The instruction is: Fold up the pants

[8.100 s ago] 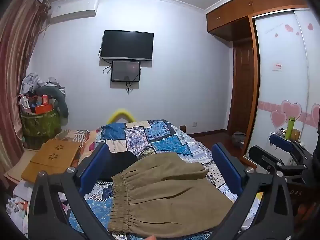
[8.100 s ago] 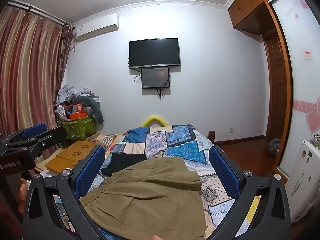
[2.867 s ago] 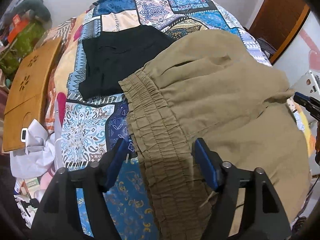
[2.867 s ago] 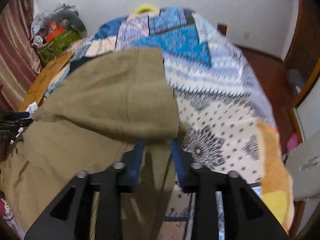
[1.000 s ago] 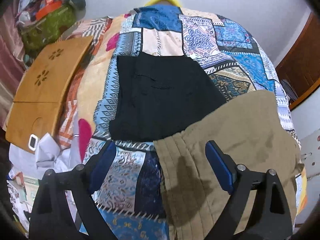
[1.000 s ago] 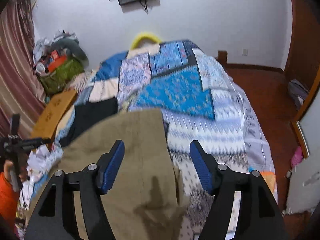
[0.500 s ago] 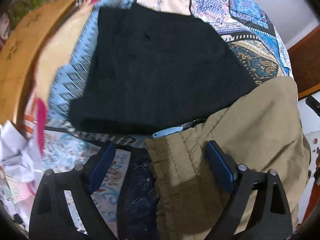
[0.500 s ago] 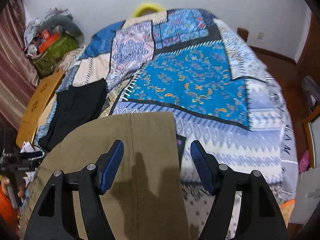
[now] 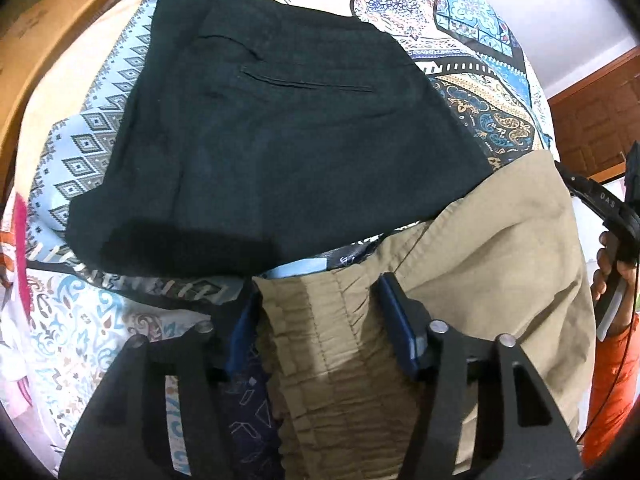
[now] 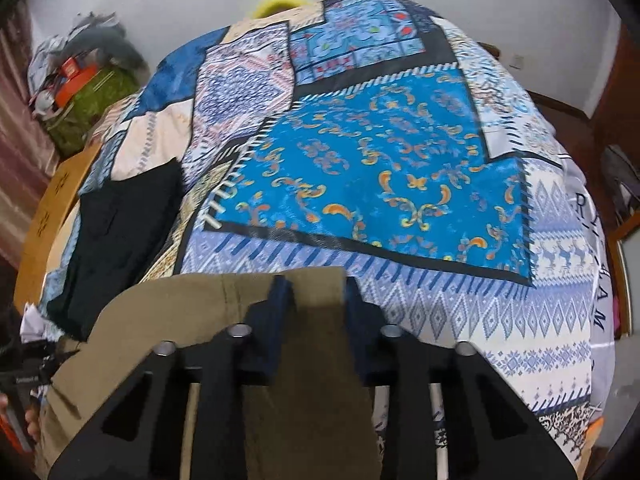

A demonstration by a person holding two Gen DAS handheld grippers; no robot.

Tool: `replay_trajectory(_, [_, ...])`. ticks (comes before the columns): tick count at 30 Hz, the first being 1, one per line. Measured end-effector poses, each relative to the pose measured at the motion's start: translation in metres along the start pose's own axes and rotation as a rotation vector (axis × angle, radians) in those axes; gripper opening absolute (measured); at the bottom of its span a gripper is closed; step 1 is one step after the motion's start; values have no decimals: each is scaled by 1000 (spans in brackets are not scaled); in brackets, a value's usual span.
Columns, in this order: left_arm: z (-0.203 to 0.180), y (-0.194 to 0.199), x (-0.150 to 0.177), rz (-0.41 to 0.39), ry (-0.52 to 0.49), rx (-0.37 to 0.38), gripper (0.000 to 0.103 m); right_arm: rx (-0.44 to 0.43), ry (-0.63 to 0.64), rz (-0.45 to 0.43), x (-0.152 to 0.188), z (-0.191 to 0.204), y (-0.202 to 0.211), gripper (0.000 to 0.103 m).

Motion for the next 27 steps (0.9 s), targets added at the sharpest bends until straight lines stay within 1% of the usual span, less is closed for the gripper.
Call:
replay_trajectory(2, [-3, 8, 0, -19, -21, -40, 50, -3, -20, -10, 0, -1, 3, 13])
replay_trajectory(4, [-10, 16, -2, -53, -63, -95, 48, 10, -13, -23, -2, 1, 8, 12])
replay_trajectory(6, [-18, 28, -3, -98, -112, -149, 46, 35, 4, -79, -4, 6, 23, 12])
replay_trajectory(7, [-21, 33, -4, -113, -129, -160, 45, 37, -7, -121, -6, 7, 36, 11])
replay_trajectory(8, [-24, 40, -4, -131, -142, -173, 45, 26, -24, -146, -9, 6, 43, 9])
replay_trajectory(9, [-26, 49, -3, -155, -147, -185, 44, 1, -55, -188, -12, 5, 60, 8])
replay_trajectory(11, [-31, 73, -4, -208, -143, -174, 43, -31, -77, -240, -16, 6, 84, 7])
replay_trajectory(13, [-37, 99, -6, -264, -150, -166, 42, -25, -59, -290, -21, 13, 106, 7])
replay_trajectory(14, [-39, 110, -7, -288, -158, -166, 41, -18, -47, -332, -24, 16, 125, 7])
replay_trajectory(16, [-51, 140, -11, -353, -165, -155, 40, -30, -47, -376, -31, 20, 151, 7])
replay_trajectory(18, [-62, 160, -12, -392, -162, -136, 39, -71, -60, -426, -35, 18, 187, 7])
replay_trajectory(20, [-69, 180, -8, -429, -168, -114, 39, -93, -52, -451, -32, 19, 214, 7])
replay_trajectory(23, [-80, 196, 7, -454, -193, -94, 38, -108, -25, -462, -14, 21, 242, 7])
replay_trajectory(27, [-87, 197, 33, -436, -226, -95, 37, -101, 15, -443, 22, 21, 259, 7])
Point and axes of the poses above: each gripper's, at about its wrist camera, not at the fingertips, and y roughly against the way its jaws point, z to its left, x to its underside, the point moved 2 cm from there along -y, roughly the way its jaws point, and after that the axes turned 3 degrees about z, right-handed, at the moved point
